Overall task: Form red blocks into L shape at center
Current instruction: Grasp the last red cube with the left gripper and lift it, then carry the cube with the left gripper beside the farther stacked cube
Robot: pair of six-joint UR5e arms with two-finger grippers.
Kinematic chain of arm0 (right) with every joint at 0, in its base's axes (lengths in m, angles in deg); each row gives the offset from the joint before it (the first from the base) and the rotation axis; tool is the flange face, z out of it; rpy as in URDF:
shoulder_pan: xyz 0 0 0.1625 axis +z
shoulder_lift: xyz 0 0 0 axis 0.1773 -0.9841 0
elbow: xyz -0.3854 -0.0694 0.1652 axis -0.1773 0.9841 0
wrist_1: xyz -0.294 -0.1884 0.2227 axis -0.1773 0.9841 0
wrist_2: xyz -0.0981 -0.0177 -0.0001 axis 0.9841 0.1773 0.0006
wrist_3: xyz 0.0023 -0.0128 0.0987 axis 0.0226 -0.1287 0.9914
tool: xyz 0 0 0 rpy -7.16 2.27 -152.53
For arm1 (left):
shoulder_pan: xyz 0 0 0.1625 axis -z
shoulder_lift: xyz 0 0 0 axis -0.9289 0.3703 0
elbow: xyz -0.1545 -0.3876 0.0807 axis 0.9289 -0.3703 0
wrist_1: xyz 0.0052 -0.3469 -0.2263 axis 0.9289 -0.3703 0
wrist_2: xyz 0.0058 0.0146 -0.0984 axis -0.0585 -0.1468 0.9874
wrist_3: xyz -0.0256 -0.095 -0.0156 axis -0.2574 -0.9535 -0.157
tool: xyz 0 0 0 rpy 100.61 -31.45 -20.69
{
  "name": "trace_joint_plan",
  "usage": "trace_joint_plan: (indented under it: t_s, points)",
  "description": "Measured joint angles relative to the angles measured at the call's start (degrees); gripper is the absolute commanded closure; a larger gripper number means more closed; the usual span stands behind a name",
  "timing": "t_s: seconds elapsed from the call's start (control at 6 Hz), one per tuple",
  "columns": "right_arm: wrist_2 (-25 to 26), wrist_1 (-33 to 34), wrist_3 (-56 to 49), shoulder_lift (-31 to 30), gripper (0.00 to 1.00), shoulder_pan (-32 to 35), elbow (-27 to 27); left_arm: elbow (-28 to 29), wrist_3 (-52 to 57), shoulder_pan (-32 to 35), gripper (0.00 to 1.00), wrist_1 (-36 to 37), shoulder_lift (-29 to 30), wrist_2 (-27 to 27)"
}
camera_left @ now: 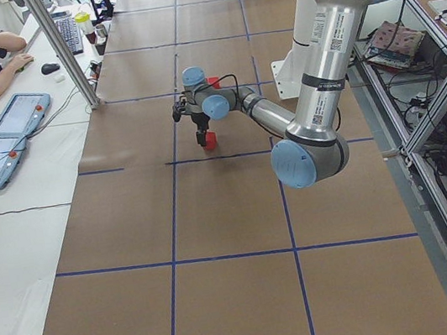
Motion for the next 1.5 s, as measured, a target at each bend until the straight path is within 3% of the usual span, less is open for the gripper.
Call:
trace_joint_plan:
  t_s: [0.17, 0.67, 0.83, 1.17, 1.5]
  points:
    - [0.0, 0.0, 0.0, 0.0, 0.00, 0.0, 0.0, 1.3, 0.0, 0.0, 0.09, -1.5, 0.0, 0.6]
    - [0.0, 0.0, 0.0, 0.0, 0.00, 0.0, -0.1, 2.5, 0.0, 0.0, 0.79, -2.4, 0.1, 1.5]
    - [0.0, 0.0, 0.0, 0.0, 0.00, 0.0, -0.1, 2.4, -0.1, 0.0, 0.86, -2.4, 0.2, 2.6]
    - [0.0, 0.0, 0.0, 0.0, 0.00, 0.0, -0.1, 1.9, -7.4, 0.3, 0.87, -1.9, 2.1, 3.2]
    - [0.0, 0.0, 0.1, 0.0, 0.00, 0.0, -0.1, 0.9, -31.3, 0.4, 0.83, -1.7, 4.9, 1.3]
